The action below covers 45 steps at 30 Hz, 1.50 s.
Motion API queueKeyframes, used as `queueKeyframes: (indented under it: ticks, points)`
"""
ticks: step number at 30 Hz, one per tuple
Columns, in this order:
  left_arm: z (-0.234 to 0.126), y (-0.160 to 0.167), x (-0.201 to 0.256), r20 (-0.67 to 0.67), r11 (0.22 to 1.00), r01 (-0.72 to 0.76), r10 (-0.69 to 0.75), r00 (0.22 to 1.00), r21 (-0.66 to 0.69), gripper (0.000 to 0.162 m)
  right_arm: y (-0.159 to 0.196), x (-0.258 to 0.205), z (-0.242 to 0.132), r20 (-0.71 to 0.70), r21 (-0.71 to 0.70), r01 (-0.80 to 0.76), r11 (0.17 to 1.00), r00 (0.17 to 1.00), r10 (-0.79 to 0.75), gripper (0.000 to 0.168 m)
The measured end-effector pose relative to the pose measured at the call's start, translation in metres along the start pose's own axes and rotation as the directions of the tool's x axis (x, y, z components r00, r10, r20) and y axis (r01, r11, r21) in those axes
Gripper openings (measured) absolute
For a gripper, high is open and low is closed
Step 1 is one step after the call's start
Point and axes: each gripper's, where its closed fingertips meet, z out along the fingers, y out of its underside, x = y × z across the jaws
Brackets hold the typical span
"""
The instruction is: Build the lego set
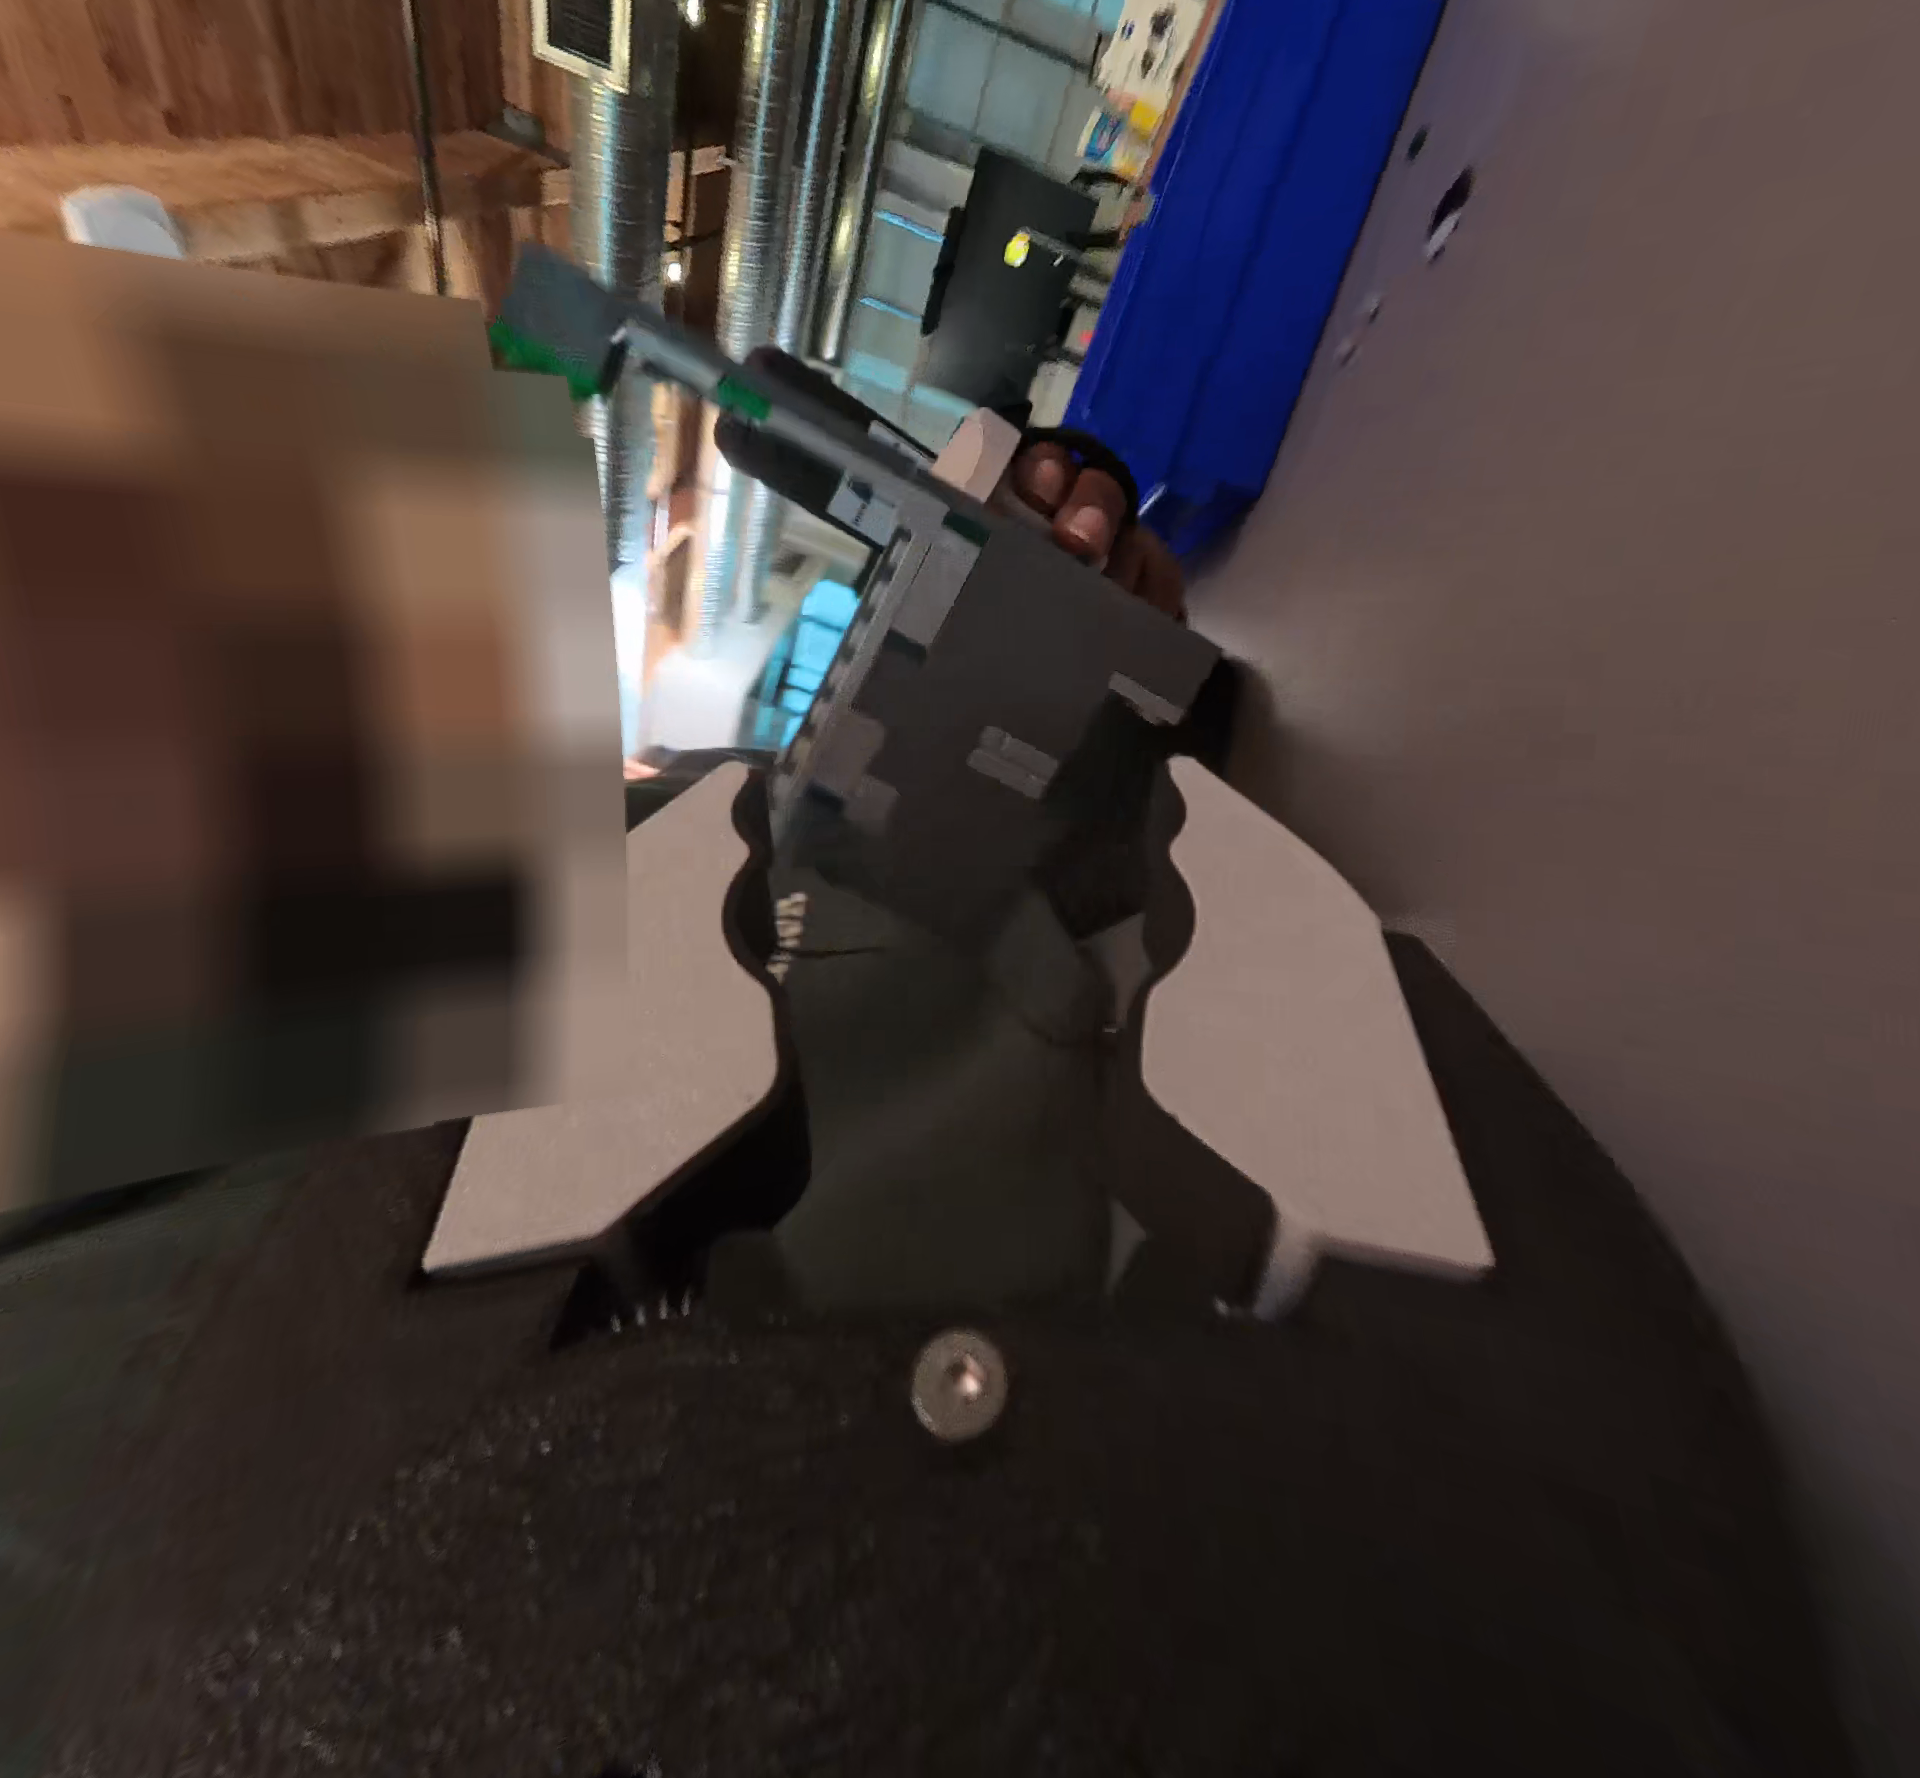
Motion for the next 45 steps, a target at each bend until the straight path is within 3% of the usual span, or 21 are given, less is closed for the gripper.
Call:
queueKeyframes:
  ticks: [3,6,9,14,19,21,25,28,31,33,41,45]
  points:
    - [0.0,0.002,-0.009,0.001,0.993,0.119,-0.119,0.993,0.015,0.006,0.0,0.006,-0.017,-0.14,0.019,0.254,0.967,0.958,-0.249,0.068]
    - [0.002,0.007,-0.02,0.022,0.966,0.257,-0.257,0.966,0.032,0.006,0.007,0.008,-0.025,-0.305,-0.017,0.484,0.875,0.831,-0.466,0.063]
    - [0.004,0.01,-0.034,0.064,0.914,0.401,-0.405,0.912,0.07,0.006,0.009,0.009,-0.025,-0.473,-0.038,0.631,0.775,0.671,-0.57,0.057]
    - [0.014,0.016,-0.04,0.094,0.821,0.558,-0.569,0.817,0.12,0.006,-0.006,0.005,-0.019,-0.694,-0.025,0.746,0.666,0.467,-0.549,0.052]
    - [0.023,0.018,-0.026,0.039,0.739,0.657,-0.668,0.743,0.149,0.006,-0.025,-0.005,-0.013,-0.806,-0.126,0.806,0.578,0.256,-0.533,0.048]
    - [0.024,0.018,-0.021,0.041,0.74,0.655,-0.666,0.744,0.153,0.006,-0.029,-0.007,-0.009,-0.815,-0.168,0.811,0.561,0.206,-0.542,0.045]
    - [0.022,0.014,-0.013,0.06,0.768,0.618,-0.634,0.771,0.168,0.006,-0.035,-0.012,-0.007,-0.815,-0.255,0.814,0.522,0.11,-0.569,0.021]
    - [0.021,0.011,-0.004,0.057,0.809,0.567,-0.58,0.813,0.156,0.01,-0.04,-0.014,-0.009,-0.787,-0.302,0.792,0.531,0.107,-0.607,0.019]
    - [0.016,0.01,0.002,0.085,0.871,0.482,-0.49,0.868,0.096,0.03,-0.048,-0.016,-0.017,-0.717,-0.357,0.757,0.548,0.155,-0.68,0.017]
    - [0.008,0.015,0.0,0.136,0.913,0.405,-0.408,0.903,0.051,0.035,-0.054,-0.015,-0.025,-0.629,-0.427,0.727,0.537,0.188,-0.755,0.017]
    - [-0.019,0.025,-0.024,0.283,0.973,0.228,-0.208,0.936,-0.038,0.033,-0.064,0.043,-0.045,-0.284,-0.661,0.604,0.445,0.348,-0.893,0.017]
    - [-0.021,0.03,-0.037,0.342,0.983,0.1,-0.041,0.939,-0.156,0.028,-0.068,0.074,-0.045,-0.213,-0.729,0.569,0.381,0.341,-0.916,0.017]
